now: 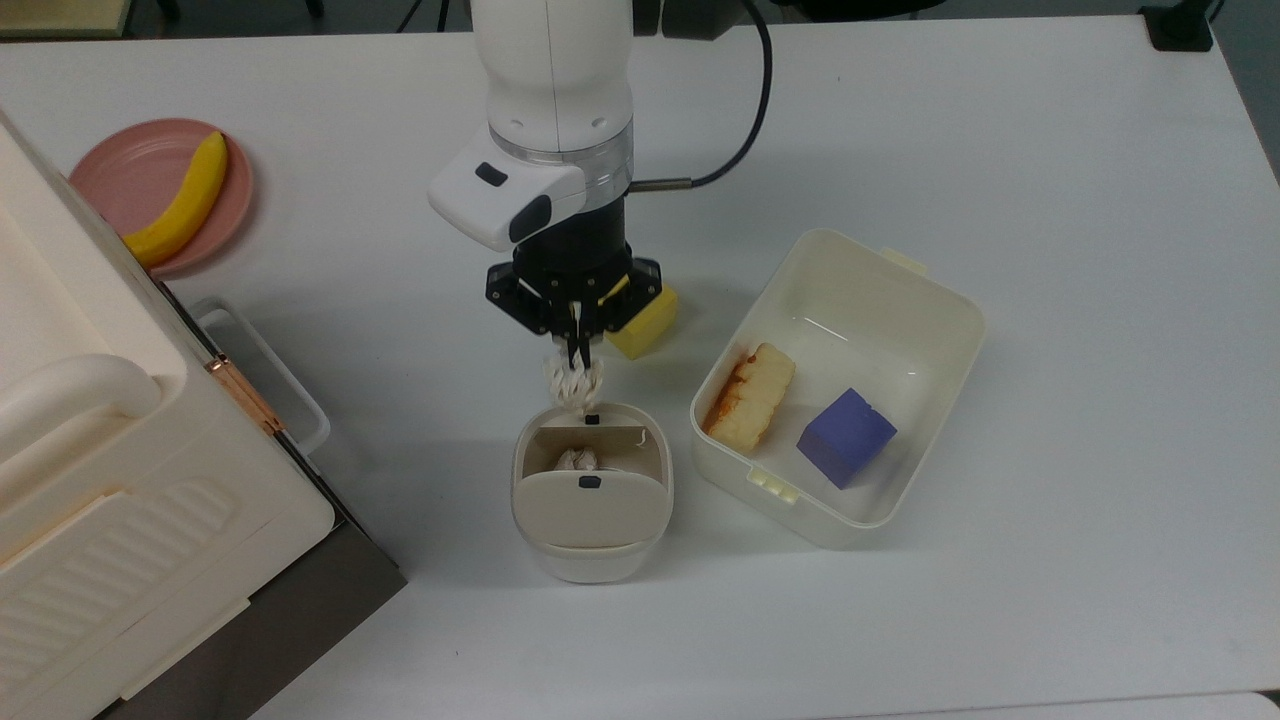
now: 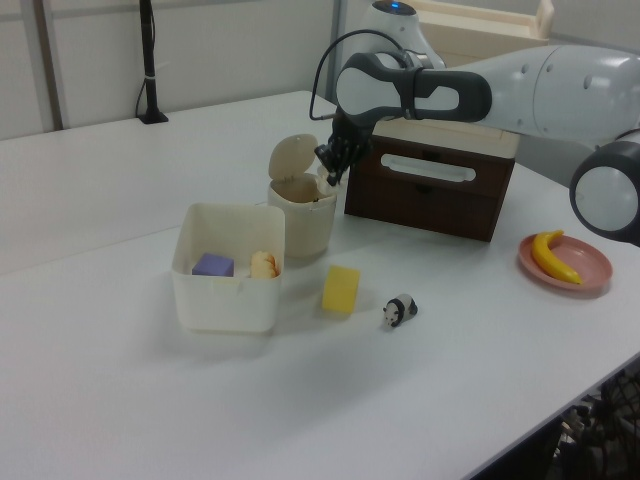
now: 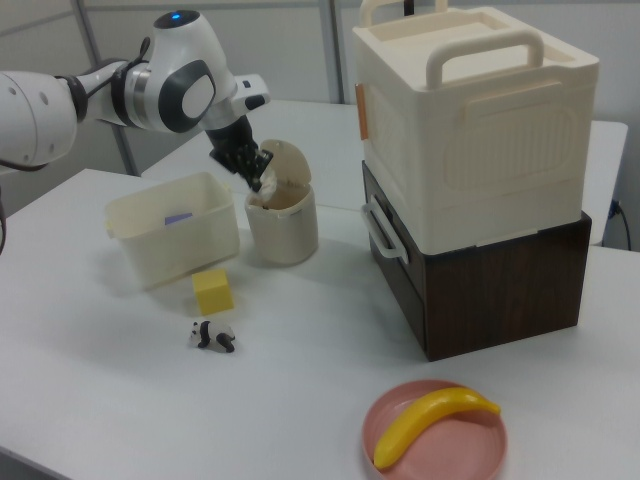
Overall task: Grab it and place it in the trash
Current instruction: 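Lift the tissue and carry it over the cream lidded trash bin, then open the gripper to drop the tissue into the bin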
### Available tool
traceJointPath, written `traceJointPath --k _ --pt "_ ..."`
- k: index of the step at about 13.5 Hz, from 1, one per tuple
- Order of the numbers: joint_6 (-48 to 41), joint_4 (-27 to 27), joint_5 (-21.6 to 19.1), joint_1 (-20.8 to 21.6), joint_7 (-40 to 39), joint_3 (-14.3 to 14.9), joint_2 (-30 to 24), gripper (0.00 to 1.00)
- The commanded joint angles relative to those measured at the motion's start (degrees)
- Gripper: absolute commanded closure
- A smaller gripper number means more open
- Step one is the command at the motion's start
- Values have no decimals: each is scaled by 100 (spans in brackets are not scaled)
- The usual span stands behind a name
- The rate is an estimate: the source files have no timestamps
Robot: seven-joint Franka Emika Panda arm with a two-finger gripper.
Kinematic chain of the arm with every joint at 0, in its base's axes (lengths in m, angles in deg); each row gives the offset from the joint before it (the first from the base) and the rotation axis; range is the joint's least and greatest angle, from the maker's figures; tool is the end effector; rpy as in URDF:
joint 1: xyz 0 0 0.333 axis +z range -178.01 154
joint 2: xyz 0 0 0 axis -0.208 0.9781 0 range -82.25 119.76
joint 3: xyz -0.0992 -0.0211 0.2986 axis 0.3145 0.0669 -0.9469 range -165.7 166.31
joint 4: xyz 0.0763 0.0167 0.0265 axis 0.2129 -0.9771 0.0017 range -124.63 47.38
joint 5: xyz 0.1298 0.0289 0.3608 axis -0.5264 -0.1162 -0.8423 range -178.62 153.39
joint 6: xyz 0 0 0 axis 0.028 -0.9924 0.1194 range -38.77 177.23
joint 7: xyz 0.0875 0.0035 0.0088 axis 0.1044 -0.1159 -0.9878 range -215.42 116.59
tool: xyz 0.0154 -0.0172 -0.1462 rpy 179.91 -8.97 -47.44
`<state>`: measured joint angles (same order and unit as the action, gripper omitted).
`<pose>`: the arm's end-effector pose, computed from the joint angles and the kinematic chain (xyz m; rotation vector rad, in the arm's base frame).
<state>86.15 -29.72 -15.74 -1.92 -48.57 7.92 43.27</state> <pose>0.7178 0.0501 0.4533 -3.0941 -0.0405 -0.5045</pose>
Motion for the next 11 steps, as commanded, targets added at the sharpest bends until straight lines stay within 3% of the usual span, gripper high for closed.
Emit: traceJointPath --k 1,2,3,4,6,11 --pt "992 85 -48 90 767 47 290 100" --pt "1054 94 -39 91 768 47 334 95" --pt "1099 103 -30 91 777 56 413 70" --pt "1108 103 -21 117 777 56 431 2" --pt "1099 103 241 213 794 56 431 0" --pt "1020 68 356 214 803 56 318 0"
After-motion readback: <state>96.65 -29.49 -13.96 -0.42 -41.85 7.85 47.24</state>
